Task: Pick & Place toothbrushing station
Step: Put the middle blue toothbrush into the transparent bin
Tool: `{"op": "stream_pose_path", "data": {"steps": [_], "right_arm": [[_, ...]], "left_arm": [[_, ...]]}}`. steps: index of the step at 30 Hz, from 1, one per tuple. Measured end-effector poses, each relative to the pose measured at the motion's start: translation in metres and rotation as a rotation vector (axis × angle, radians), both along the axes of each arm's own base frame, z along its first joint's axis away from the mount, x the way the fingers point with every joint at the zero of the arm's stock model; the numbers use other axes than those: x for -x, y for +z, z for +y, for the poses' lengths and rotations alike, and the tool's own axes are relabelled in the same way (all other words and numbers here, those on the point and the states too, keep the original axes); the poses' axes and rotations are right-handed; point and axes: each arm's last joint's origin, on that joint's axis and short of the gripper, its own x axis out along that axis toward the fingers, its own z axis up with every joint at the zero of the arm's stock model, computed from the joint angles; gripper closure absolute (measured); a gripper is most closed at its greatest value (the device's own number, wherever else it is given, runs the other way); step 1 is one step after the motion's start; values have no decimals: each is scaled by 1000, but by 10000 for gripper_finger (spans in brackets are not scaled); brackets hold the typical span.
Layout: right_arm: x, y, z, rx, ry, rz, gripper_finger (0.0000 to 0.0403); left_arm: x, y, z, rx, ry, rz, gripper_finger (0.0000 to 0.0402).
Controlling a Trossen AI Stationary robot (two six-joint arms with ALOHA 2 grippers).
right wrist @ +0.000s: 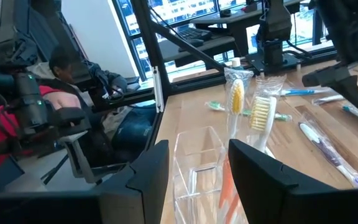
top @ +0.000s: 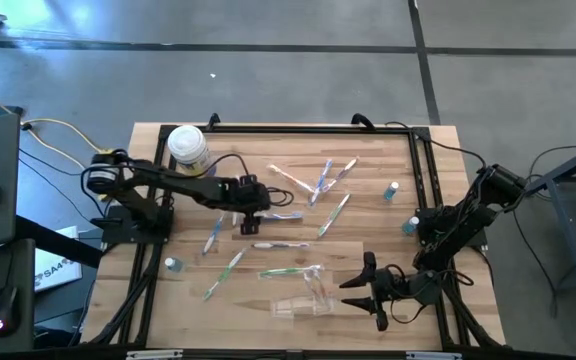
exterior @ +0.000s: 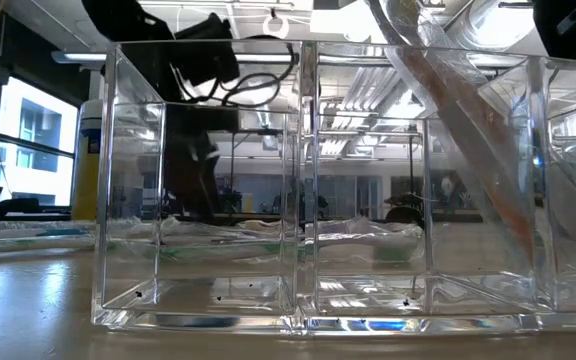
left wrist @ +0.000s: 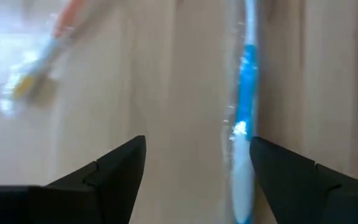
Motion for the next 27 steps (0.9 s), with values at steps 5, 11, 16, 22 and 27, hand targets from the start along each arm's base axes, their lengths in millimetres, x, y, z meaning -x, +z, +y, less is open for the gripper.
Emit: {"op": "stream_pose_path", "data": {"steps": [5,11,16,22,27], "right_arm": [[0,0,1,-2,25,6,244],[0,-1,1,-4,25,7,244],[0,-1,1,-4,25,7,244],[0,0,1,-7,45,8,244],[0,0,2,-12,73,9,244]], "left_arm": [[-2,-5,-1,20,-27,6,121],[-4,-16,-1,37,-58,49,121],[-9,-31,-1,43,-67,94,121],[-11,-40,-2,101,-45,99,127],[-10,-41,-3,128,-28,106,189]]}}
